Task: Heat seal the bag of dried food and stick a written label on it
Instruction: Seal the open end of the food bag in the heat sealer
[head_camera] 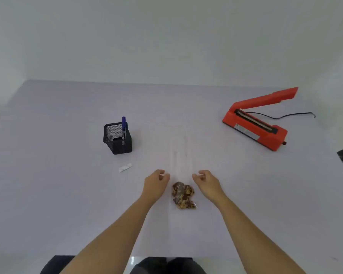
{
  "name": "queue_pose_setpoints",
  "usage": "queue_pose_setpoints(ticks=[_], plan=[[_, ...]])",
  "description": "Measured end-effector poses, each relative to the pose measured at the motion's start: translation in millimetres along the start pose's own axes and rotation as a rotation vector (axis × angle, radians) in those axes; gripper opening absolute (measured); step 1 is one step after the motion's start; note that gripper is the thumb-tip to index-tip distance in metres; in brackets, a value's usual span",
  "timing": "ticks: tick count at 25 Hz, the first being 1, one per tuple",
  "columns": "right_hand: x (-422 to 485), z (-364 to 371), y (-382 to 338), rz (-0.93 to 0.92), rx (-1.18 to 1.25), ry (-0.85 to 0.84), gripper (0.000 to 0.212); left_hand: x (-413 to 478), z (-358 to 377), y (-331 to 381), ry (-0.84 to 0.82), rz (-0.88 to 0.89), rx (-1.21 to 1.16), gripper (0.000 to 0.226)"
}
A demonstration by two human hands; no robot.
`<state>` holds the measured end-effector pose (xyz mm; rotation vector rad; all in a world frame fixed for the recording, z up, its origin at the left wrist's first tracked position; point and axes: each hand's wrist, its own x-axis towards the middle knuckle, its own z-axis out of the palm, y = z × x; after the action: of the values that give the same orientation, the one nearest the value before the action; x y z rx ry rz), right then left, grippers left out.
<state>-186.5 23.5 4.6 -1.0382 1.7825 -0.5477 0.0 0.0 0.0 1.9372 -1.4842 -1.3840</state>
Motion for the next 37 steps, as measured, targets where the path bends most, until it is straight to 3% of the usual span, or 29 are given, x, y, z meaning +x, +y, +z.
queue_pose_setpoints(ticks=[6,13,19,27,29,33,37], plan=[[22.5,8.7,4.6,0.109,0.126,-0.064,0.049,27.0,12.6,-4.3,-0.107,-0.143,-0.191,0.042],[18.3,6.7,13.0,0.043,0.251,-0.153,0.032,25.8,-0.4,-8.6,-0.333,-0.025,-0.305,0.007],[14.5,5.5,13.5,-0.022,0.196,-0.142,0.006,24.0,-6.2,-14.4,-0.327,0.064,-0.215,0.006],[6.1,15.7,21.7,-0.187,0.275,-0.056,0.008,11.0,9.9,-16.8,-0.207,0.156,-0.248,0.014],[3.2,16.9,21.8,-0.208,0.297,-0.038,0.008,10.1,7.5,-16.1,-0.228,0.157,-0.258,0.02],[-0.7,16.0,23.9,-0.16,0.349,-0.13,0.036,13.1,3.9,-15.9,-0.29,0.115,-0.311,0.016],[2.6,17.8,22.5,-0.124,0.318,-0.159,0.032,14.5,1.1,-16.0,-0.329,0.092,-0.271,0.006]])
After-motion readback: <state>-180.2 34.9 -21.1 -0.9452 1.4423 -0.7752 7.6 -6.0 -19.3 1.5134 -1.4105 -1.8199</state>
